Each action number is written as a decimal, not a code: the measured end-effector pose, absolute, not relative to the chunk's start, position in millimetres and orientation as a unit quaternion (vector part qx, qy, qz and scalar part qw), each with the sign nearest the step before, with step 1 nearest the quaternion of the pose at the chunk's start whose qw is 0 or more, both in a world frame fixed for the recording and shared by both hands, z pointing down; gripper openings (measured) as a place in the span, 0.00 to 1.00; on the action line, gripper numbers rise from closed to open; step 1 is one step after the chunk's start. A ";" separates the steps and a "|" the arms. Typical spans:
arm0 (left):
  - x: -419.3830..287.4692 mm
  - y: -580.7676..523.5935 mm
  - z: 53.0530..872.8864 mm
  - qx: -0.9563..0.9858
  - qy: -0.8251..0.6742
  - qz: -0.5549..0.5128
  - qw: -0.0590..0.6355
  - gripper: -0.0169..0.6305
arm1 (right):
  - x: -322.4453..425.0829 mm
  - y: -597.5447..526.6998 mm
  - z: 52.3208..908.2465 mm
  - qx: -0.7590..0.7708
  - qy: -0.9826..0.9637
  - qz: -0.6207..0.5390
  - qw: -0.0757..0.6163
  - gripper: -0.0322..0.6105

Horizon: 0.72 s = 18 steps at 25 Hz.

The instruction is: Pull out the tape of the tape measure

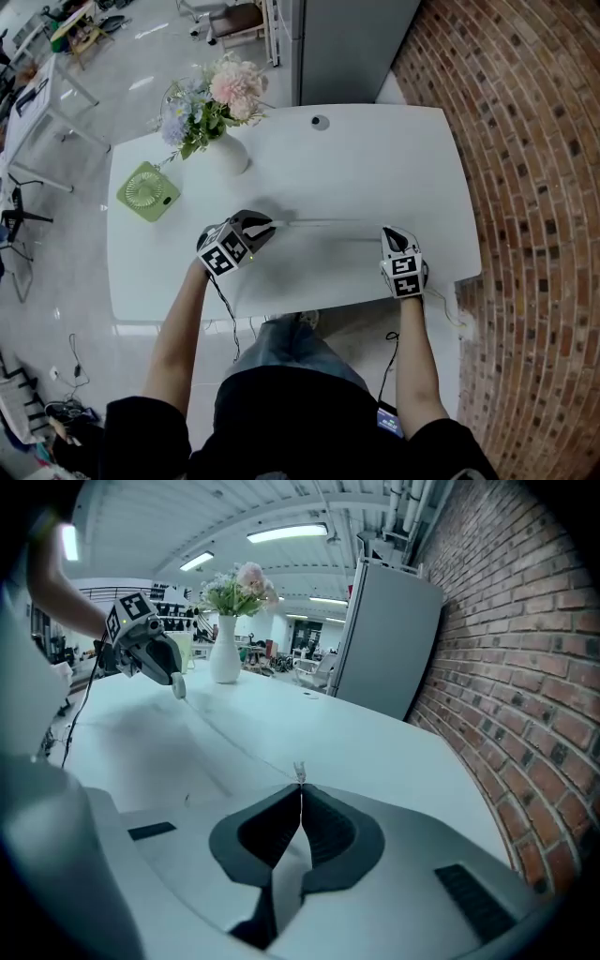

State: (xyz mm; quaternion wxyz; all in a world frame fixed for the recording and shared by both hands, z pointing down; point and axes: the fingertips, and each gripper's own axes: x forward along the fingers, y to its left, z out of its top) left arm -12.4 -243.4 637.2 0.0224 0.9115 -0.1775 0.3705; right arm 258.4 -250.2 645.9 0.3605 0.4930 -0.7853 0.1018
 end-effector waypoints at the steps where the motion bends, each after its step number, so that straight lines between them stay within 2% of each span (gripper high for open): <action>1: -12.2 -242.7 639.5 0.911 -0.176 0.373 0.023 0.14 | 258.6 -249.6 648.5 0.490 -0.785 0.101 0.365 0.06; 18: -9.2 -237.6 661.9 0.900 -0.171 0.401 0.013 0.14 | 259.1 -244.3 675.0 0.460 -0.782 0.080 0.413 0.06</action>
